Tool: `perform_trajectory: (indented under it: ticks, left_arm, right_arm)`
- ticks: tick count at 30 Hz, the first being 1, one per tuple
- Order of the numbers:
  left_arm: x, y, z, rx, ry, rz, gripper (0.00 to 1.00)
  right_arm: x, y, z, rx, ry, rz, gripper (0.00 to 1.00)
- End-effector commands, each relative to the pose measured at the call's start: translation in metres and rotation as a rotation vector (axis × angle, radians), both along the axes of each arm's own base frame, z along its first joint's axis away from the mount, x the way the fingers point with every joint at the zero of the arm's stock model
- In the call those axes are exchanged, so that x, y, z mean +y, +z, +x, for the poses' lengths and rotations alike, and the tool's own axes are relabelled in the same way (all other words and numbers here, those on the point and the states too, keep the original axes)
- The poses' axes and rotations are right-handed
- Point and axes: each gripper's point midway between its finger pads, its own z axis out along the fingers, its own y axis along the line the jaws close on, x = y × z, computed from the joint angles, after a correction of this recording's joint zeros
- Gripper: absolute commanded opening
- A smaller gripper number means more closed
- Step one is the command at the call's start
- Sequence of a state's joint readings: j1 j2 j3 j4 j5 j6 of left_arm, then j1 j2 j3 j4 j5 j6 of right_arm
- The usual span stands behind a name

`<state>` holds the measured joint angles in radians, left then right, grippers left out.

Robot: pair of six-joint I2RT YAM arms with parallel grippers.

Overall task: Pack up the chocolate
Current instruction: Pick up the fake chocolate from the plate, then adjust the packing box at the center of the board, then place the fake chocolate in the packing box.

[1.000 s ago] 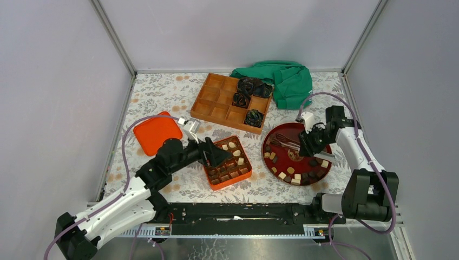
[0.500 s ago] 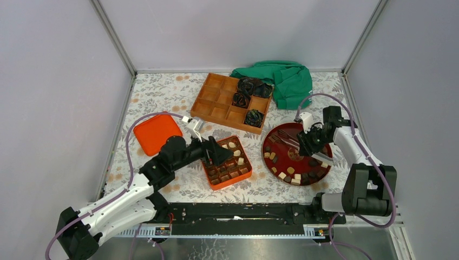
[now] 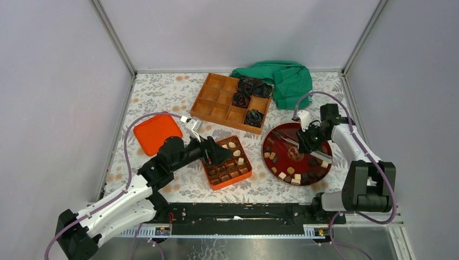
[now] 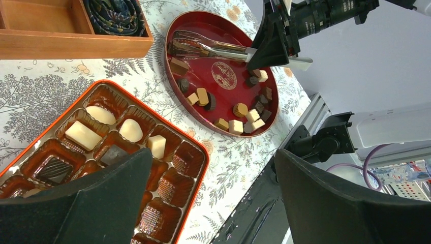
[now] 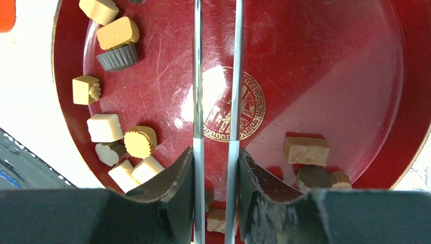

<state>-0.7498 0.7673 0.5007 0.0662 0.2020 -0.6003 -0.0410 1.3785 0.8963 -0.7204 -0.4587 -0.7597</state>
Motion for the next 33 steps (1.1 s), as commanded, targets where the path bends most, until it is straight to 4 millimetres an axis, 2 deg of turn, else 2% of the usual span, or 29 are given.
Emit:
perform_trajectory:
  ticks: [1, 6, 11, 13, 19, 21, 28, 33]
  left_arm:
    - [0.006, 0.019, 0.005, -0.063, 0.030, -0.015, 0.98]
    - [0.026, -0.015, 0.013, 0.042, 0.143, 0.115, 0.98]
    - [0.065, -0.059, 0.025, 0.206, 0.402, 0.232, 0.97]
    - [0.076, -0.071, 0.027, 0.288, 0.504, 0.235, 0.91]
    - [0.104, -0.099, 0.029, 0.421, 0.703, 0.339, 0.60]
    - [0.110, -0.105, 0.030, 0.444, 0.749, 0.386, 0.57]
    - [0.108, -0.117, 0.036, 0.477, 0.762, 0.471, 0.51]
    - [0.103, -0.133, 0.034, 0.519, 0.738, 0.524, 0.39]
  right_arm:
    - [0.000, 0.023, 0.007, -0.079, -0.002, -0.012, 0.08]
    - [0.001, 0.037, -0.001, -0.118, -0.003, -0.009, 0.02]
    - [0.003, 0.050, -0.010, -0.181, 0.034, -0.003, 0.00]
    - [0.007, 0.055, -0.015, -0.197, 0.050, 0.011, 0.00]
    - [0.014, 0.060, -0.023, -0.206, 0.066, 0.049, 0.00]
    - [0.015, 0.060, -0.024, -0.201, 0.067, 0.057, 0.00]
    - [0.019, 0.069, -0.022, -0.212, 0.075, 0.082, 0.00]
    - [0.021, 0.076, -0.022, -0.225, 0.086, 0.088, 0.00]
